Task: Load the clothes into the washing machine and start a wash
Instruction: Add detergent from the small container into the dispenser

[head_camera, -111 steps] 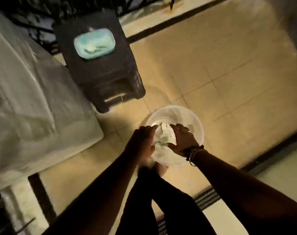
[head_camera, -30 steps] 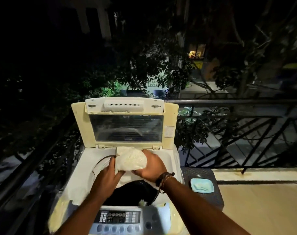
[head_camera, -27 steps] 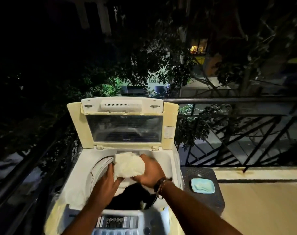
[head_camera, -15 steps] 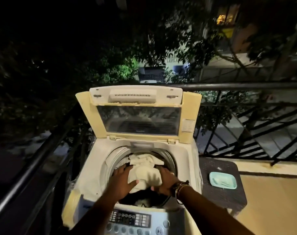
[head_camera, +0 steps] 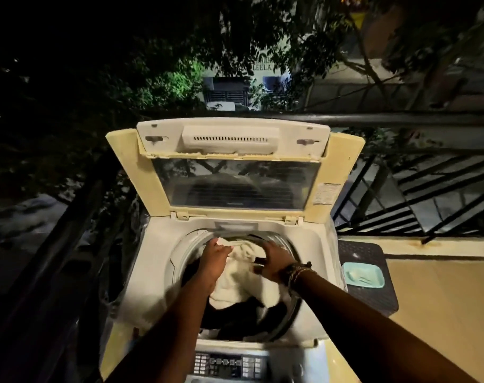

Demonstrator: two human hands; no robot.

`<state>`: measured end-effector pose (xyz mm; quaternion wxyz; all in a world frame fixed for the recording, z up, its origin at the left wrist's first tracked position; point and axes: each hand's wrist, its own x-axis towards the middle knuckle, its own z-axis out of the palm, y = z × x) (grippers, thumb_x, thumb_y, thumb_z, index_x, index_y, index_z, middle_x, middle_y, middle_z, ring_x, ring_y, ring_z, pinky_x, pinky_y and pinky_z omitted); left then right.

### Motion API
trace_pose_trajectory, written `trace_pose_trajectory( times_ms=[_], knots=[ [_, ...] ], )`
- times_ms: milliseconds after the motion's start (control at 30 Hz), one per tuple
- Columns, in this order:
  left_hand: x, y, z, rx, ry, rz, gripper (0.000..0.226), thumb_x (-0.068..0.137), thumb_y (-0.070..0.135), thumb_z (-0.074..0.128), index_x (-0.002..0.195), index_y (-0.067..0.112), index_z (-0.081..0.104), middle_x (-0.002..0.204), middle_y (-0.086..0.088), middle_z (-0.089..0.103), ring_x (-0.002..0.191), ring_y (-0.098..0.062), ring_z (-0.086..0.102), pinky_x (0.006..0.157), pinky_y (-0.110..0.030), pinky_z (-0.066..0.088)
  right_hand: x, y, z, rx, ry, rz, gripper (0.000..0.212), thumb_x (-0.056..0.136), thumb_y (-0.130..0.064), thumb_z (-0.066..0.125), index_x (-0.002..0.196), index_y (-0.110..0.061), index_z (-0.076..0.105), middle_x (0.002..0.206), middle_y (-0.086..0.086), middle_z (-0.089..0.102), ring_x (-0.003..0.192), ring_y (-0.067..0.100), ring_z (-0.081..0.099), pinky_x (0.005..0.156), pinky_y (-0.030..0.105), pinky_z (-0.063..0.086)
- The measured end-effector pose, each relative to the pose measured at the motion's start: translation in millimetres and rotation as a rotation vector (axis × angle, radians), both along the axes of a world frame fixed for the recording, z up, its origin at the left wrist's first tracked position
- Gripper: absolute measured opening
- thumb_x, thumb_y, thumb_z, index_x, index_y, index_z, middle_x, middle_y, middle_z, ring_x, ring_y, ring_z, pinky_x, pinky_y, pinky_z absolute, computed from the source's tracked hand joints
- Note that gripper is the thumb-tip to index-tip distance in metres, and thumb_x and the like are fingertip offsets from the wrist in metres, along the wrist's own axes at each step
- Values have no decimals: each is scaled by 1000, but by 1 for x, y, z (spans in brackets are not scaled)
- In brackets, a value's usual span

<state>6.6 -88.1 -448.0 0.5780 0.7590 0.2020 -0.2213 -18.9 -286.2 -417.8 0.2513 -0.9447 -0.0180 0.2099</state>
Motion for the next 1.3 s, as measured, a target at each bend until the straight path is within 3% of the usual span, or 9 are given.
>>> trace_pose_trajectory(
  times_ms=[100,200,333,467,667,833,1033,1167,1300],
  knots=[
    [11,0,13,-213,109,146,64,77,30,65,138,25,47,117,-14,65,89,-18,62,73,-33,50,26,19,-2,212,54,-300,37,79,-58,69,99,-27,65,97,-3,68,86,17,64,77,29,54],
    [25,-5,21,-356,167,191,38,97,10,51,133,21,44,99,-3,63,81,-14,61,62,-26,50,47,43,0,693,334,-710,11,94,-27,64,87,-21,59,88,7,56,74,20,53,67,33,47],
    [46,-5,18,-419,212,195,18,99,4,47,113,13,53,104,-8,62,93,-19,61,75,-29,50,65,62,-6,958,407,-1042,20,101,-10,43,91,-10,61,86,4,61,76,20,61,62,30,49],
    [60,-2,11,-501,289,205,29,102,9,43,126,-4,53,142,-21,50,135,-33,48,114,-45,39,77,70,-17,1055,390,-1186,23,103,-9,39,114,-1,57,104,10,62,110,27,63,77,34,56],
    [71,-3,-1,-585,316,276,21,102,7,42,113,-2,58,136,-24,53,134,-34,49,114,-43,39,77,81,-34,1403,288,-1376,23,93,-10,51,107,6,59,107,23,63,105,32,65,97,42,54],
    [61,2,-7,-592,315,235,16,97,35,59,109,25,63,126,-10,60,116,-25,62,97,-39,49,63,83,-41,1395,216,-1373,19,93,-20,61,105,-6,66,102,15,66,99,32,69,90,42,57],
    [36,13,-30,-522,288,207,47,95,32,63,137,16,52,130,-13,64,102,-23,69,77,-31,54,52,80,-67,1163,101,-1390,14,97,-9,55,110,-12,58,112,12,60,87,23,62,79,38,57],
    [36,17,-31,-493,272,176,49,94,32,65,138,14,51,123,-12,67,100,-24,69,83,-37,56,49,79,-70,1203,131,-1375,30,89,-10,72,118,-3,68,122,13,64,94,20,65,77,11,49],
    [40,22,-26,-375,292,71,53,99,36,58,145,14,42,126,-15,66,104,-27,66,99,-47,50,49,81,-60,1147,91,-1427,38,97,-1,51,136,-1,49,119,23,60,83,29,64,73,39,58]
  ],
)
